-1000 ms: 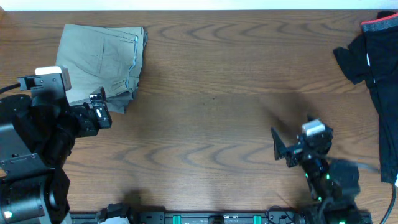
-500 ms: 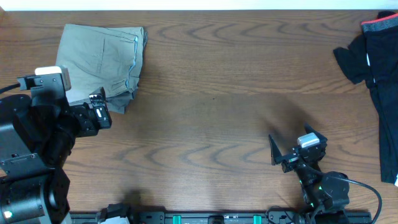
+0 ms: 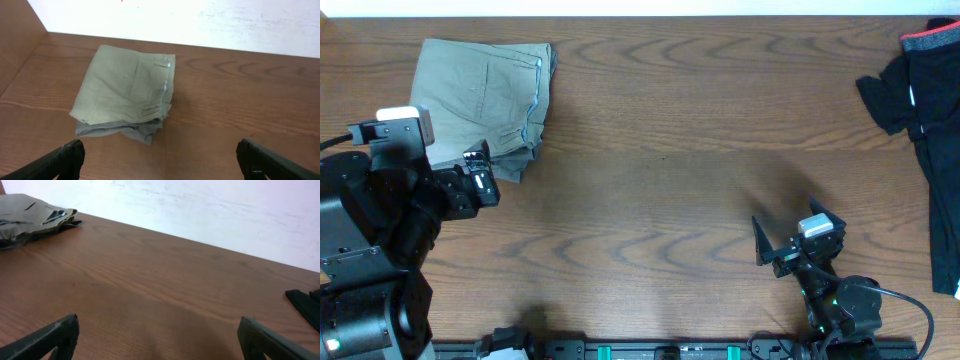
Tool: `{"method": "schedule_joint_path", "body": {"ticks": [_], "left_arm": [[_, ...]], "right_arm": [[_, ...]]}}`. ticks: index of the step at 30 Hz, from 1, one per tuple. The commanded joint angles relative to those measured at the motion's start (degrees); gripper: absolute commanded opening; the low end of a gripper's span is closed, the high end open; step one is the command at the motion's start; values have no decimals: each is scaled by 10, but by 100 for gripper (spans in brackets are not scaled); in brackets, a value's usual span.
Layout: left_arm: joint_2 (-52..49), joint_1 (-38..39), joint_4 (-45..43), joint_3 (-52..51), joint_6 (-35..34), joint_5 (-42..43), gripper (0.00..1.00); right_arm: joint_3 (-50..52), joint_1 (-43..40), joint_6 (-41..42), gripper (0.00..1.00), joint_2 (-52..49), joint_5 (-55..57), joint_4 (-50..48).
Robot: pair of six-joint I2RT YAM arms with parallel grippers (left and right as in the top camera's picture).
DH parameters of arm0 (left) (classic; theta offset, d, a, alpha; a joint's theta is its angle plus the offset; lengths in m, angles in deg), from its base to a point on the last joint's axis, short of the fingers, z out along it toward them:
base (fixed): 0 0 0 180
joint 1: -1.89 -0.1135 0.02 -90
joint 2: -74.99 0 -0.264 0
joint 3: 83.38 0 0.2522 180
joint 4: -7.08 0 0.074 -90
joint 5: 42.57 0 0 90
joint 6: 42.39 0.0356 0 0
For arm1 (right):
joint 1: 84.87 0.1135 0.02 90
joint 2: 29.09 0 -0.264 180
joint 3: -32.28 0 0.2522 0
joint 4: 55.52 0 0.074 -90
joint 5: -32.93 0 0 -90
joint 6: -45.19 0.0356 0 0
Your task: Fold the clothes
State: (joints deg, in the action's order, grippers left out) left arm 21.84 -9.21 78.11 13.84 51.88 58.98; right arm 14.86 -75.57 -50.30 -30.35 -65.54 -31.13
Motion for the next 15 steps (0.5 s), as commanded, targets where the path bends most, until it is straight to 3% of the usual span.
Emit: {"method": "schedule_joint_path", "body": {"ticks": [1,15], "left_arm": [[0,-1,2,0,-3,-7,98],[3,-1,20,-2,6,-12,98]], "right_arm": [[5,5,-8,99,5,1,-2],[5,5,-8,99,5,1,-2]]}}
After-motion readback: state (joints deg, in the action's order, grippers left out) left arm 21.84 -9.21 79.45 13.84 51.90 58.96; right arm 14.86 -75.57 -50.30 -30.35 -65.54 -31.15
